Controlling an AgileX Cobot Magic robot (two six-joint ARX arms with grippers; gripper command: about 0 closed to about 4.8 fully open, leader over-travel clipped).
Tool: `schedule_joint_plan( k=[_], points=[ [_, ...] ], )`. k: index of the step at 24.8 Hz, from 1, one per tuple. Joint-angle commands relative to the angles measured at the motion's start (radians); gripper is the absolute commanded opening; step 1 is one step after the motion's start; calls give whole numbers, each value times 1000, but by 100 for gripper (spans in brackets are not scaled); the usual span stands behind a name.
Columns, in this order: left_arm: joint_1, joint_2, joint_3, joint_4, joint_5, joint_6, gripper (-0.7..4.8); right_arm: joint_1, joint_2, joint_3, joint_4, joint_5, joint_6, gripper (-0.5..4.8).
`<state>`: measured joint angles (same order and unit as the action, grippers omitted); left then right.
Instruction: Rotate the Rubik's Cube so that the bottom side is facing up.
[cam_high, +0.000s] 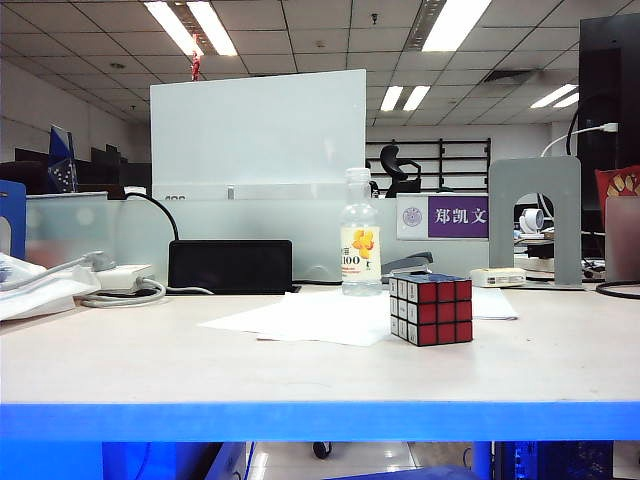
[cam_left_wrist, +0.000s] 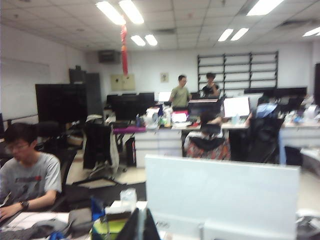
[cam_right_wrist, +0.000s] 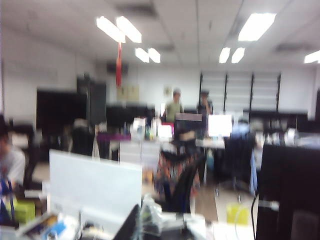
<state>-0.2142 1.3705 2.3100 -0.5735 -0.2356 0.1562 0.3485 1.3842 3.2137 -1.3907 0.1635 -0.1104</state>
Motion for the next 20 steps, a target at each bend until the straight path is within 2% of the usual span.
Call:
schedule_joint_plan(
  k=[1,2,3,6,8,9,11,14,15,17,19,20],
  points=[
    [125,1,-89,25,134,-123,-5,1,-103,0,4,15,12,-8],
    [172,-3,-107,-22,194,-195,-5,1,-135,0,3,15,35,-8],
    [205,-7,-118,-64,242,-220,-5,1,-170,0,3,14,59,-8],
    [216,-70,-155,-93,315,-143,-5,-3,-260,-6,2,17,58,-8],
    [216,-138,-163,-50,316,-143,-5,-11,-320,-65,2,68,37,-8],
    [216,-177,-163,-23,315,-175,-5,-9,-341,-116,2,102,14,-8],
    [216,-247,-162,10,319,-214,-5,5,-382,-295,2,130,-9,-7],
    [216,-357,-163,-51,339,-200,-5,72,-412,-680,3,104,9,-8],
    [216,-387,-163,-96,345,-187,-5,80,-421,-781,4,63,7,-8],
    [216,-454,-163,-239,307,-98,-5,90,-464,-1019,67,-21,6,-8],
    [216,-515,-174,-367,269,-58,-5,89,-557,-1292,218,-58,12,-8],
    [216,-552,-194,-410,245,-64,-5,88,-624,-1444,311,-62,29,-8]
  ],
)
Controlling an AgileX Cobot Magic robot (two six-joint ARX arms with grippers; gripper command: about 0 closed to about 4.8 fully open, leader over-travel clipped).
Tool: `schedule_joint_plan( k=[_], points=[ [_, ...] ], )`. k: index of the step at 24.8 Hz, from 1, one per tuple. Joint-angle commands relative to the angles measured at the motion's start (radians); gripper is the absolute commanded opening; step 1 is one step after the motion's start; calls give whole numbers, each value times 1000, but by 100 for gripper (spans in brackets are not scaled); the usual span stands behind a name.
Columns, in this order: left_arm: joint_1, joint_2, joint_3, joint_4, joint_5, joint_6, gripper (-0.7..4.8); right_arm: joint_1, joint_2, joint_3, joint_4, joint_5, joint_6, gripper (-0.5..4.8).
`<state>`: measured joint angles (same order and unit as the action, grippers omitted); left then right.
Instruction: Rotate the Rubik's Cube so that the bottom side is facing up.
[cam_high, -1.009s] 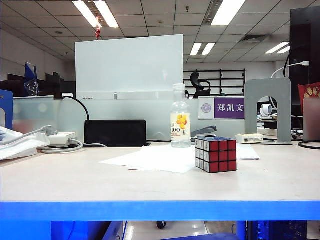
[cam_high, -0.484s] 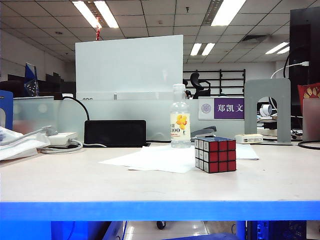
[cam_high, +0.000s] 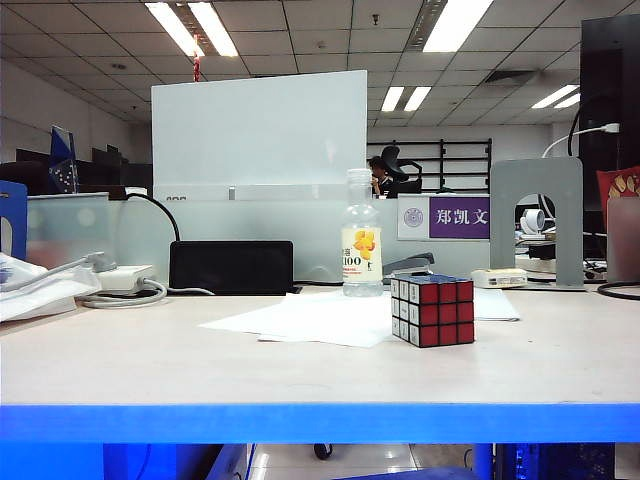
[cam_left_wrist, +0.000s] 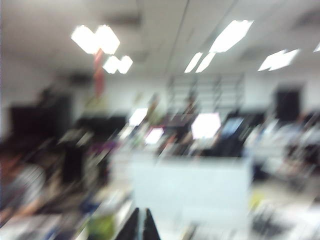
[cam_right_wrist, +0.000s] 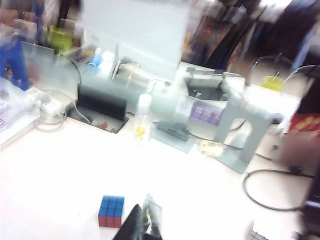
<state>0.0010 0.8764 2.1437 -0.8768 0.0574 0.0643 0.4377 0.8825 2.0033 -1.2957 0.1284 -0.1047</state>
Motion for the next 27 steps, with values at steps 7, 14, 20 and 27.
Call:
schedule_joint_plan(
  k=[7,14,20,27],
  points=[
    [0,-383,-445,-121,-71,-134,-5,-2,-599,-1048,642,-26,132,-7],
    [1,-740,-1281,588,33,-443,-5,-2,-880,-1545,966,-14,339,-6],
    [2,-685,-1588,834,33,-457,-5,-3,-862,-1709,1273,-8,335,-6],
    [2,-537,-1767,981,-74,-403,-5,-4,-861,-1875,1326,125,333,-6]
  ],
)
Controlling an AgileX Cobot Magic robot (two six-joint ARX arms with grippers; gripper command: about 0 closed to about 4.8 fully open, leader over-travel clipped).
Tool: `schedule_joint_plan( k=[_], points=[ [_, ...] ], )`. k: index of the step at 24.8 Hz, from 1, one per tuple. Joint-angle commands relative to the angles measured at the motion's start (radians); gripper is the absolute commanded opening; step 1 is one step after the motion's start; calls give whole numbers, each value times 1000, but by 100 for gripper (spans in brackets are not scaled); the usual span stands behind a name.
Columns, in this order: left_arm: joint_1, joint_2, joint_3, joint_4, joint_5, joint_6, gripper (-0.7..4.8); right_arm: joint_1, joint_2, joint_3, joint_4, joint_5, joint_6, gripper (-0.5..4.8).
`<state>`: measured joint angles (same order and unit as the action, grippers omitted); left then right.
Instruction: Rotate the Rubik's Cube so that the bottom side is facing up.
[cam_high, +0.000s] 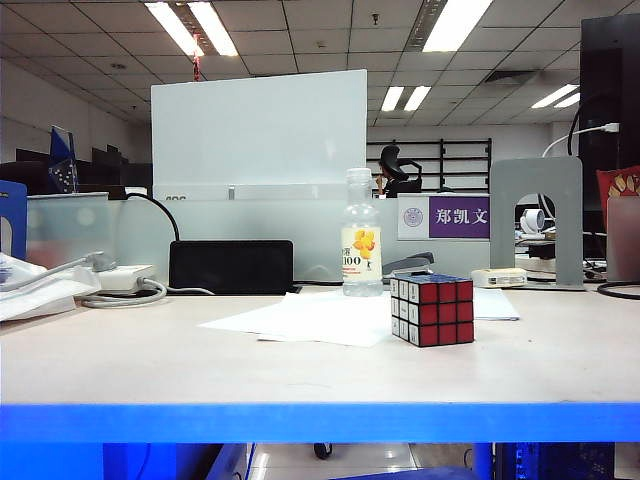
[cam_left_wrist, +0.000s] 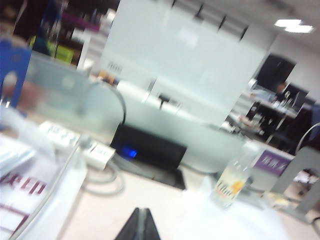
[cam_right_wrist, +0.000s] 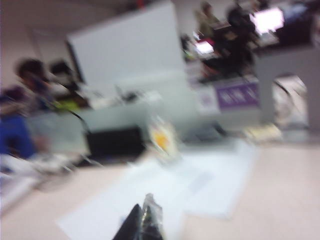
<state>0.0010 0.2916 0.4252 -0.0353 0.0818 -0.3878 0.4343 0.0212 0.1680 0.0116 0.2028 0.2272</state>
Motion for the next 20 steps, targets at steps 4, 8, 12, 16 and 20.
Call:
schedule_joint_plan(
  k=[4,8,12,16,20],
  points=[
    [2,155,-141,415,-146,187,-5,-3,-1,-109,23,94,2,-6],
    [2,276,-175,525,-129,280,-5,-3,-1,-143,23,94,1,-6],
    [2,377,-205,626,36,401,-5,-3,-1,-158,23,88,-68,-6],
    [1,399,-258,722,196,419,-5,-3,-1,-166,21,86,-143,-6],
    [2,378,-312,715,203,375,-5,-2,-1,-166,21,88,-142,-5]
  ],
)
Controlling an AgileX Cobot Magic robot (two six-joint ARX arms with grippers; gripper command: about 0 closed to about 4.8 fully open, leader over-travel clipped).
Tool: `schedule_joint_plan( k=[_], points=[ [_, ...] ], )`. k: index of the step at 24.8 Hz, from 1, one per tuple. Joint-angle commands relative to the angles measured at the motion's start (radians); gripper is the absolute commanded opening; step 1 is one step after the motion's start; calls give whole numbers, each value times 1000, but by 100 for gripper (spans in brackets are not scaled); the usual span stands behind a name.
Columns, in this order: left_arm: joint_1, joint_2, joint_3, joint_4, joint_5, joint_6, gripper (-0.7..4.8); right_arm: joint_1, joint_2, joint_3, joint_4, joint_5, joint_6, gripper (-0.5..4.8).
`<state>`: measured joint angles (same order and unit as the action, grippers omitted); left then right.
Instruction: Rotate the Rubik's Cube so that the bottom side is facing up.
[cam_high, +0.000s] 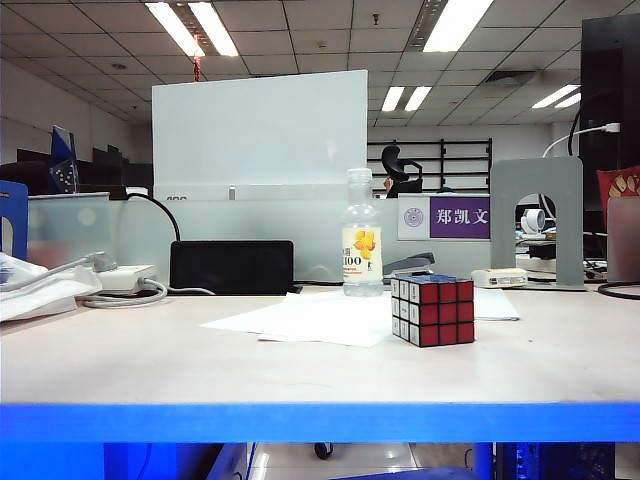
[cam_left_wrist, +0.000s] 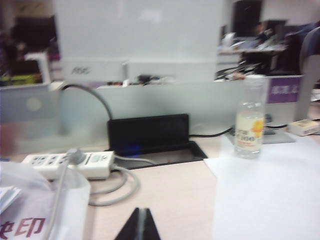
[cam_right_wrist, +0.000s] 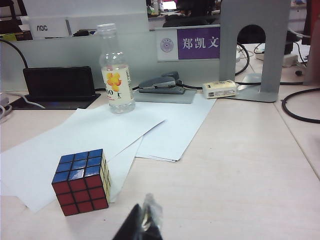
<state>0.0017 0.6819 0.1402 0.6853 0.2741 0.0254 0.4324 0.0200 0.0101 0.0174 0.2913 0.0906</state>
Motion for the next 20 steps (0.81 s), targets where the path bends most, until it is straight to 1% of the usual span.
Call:
schedule_joint_plan(
  k=[1,4,6,9,12,16,20],
  points=[
    [1,-13,-37,-24,11,-53,-5,0,0,-8,13,2,-5,-5],
    [-1,-13,-48,-141,16,-79,-5,0,0,-8,8,2,-6,-5],
    [0,-13,-48,-254,19,-79,-5,0,0,-8,8,2,-6,-5],
    [0,-13,-48,-377,18,-79,-5,0,0,-8,9,2,-6,-6],
    [0,-13,-48,-468,18,-79,-5,0,-1,-8,9,2,-6,-6],
    [0,-13,-48,-536,18,-79,-5,0,-1,-8,9,2,-6,-6],
    [0,-13,-48,-546,18,-79,-5,0,-1,-8,9,2,-6,-6]
  ],
)
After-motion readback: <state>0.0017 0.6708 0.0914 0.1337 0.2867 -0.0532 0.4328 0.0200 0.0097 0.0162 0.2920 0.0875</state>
